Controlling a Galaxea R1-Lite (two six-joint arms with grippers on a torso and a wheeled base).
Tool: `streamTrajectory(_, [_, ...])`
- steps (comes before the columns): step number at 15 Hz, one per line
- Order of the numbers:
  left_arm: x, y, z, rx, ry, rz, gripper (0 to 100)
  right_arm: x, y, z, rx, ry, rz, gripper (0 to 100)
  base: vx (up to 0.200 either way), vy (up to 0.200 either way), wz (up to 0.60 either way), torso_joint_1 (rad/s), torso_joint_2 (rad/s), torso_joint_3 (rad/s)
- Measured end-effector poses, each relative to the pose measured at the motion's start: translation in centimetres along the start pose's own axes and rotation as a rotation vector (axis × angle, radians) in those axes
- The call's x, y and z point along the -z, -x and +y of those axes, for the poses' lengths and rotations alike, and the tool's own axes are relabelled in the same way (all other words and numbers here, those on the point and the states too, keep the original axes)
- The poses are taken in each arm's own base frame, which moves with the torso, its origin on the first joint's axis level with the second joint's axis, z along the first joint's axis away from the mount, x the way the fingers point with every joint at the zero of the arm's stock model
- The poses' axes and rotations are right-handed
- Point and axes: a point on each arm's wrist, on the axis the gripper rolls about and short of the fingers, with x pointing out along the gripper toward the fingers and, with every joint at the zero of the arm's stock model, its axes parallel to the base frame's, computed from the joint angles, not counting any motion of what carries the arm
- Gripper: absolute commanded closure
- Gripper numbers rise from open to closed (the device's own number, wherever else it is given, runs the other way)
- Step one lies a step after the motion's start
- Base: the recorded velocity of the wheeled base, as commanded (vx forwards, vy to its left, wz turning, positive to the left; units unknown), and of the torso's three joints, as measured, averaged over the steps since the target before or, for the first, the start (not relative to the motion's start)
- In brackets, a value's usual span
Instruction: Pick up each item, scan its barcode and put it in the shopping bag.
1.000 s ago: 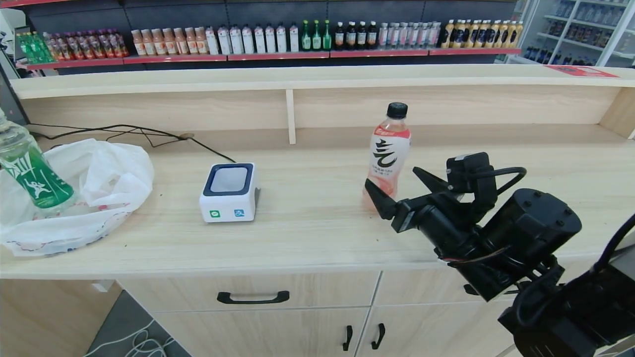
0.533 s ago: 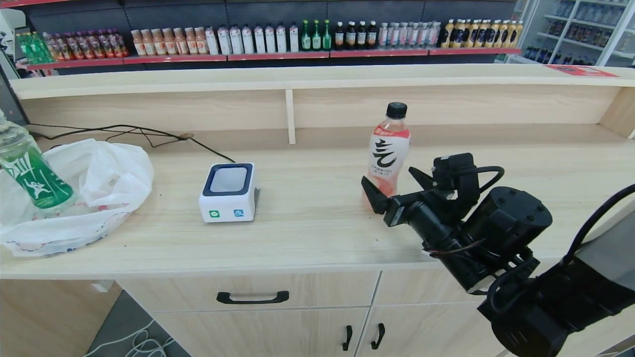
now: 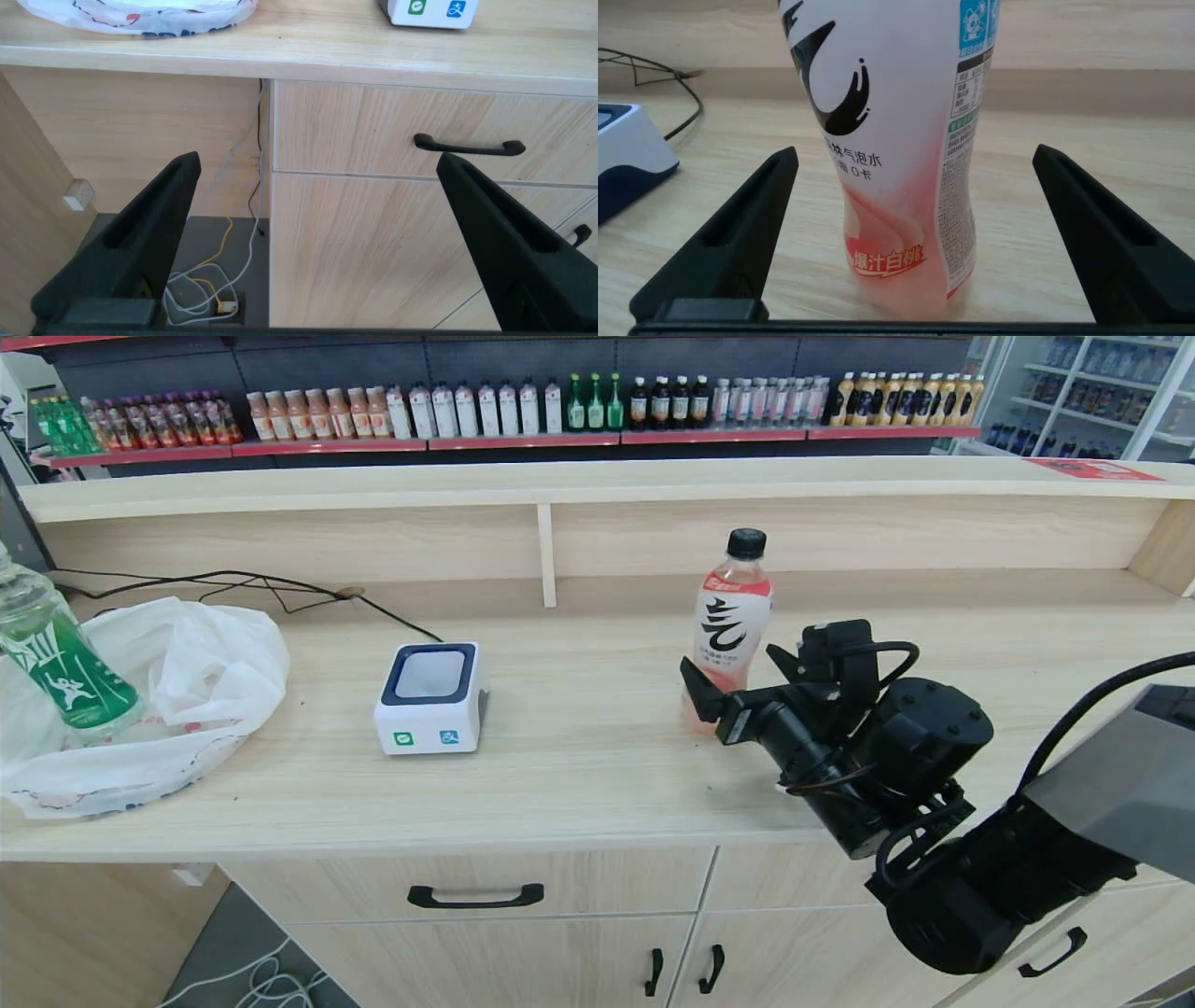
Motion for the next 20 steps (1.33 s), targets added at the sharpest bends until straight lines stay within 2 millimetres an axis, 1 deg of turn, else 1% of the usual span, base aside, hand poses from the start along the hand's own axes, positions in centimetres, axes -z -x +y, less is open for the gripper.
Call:
streamTrajectory(9, [0.0, 0.0, 0.0, 0.000, 0.001, 0.000, 0, 0.8, -2.3, 0.5, -0.009, -0.009, -0.043, 0, 0.000, 0.000, 0.00, 0.000, 0.00, 0.000])
streamTrajectory(13, [0.0, 0.0, 0.0, 0.000, 0.001, 0.000, 0, 0.9, -2.9, 0.5, -0.007, -0.011, -0.058, 0, 0.000, 0.000, 0.00, 0.000, 0.00, 0.000])
streamTrajectory(17, [0.0, 0.0, 0.0, 0.000, 0.001, -0.001, 0, 1.2, -3.0, 0.4, -0.004, -0.008, -0.051, 0, 0.000, 0.000, 0.00, 0.000, 0.00, 0.000])
streamTrajectory(18, [0.0, 0.0, 0.0, 0.000, 0.001, 0.000, 0, 1.3, -3.0, 0.4, -0.003, -0.008, -0.050, 100, 0.000, 0.000, 0.00, 0.000, 0.00, 0.000])
streamTrajectory(20, [0.0, 0.0, 0.0, 0.000, 0.001, -0.001, 0, 1.2, -3.0, 0.4, -0.004, -0.009, -0.053, 100, 0.000, 0.000, 0.00, 0.000, 0.00, 0.000])
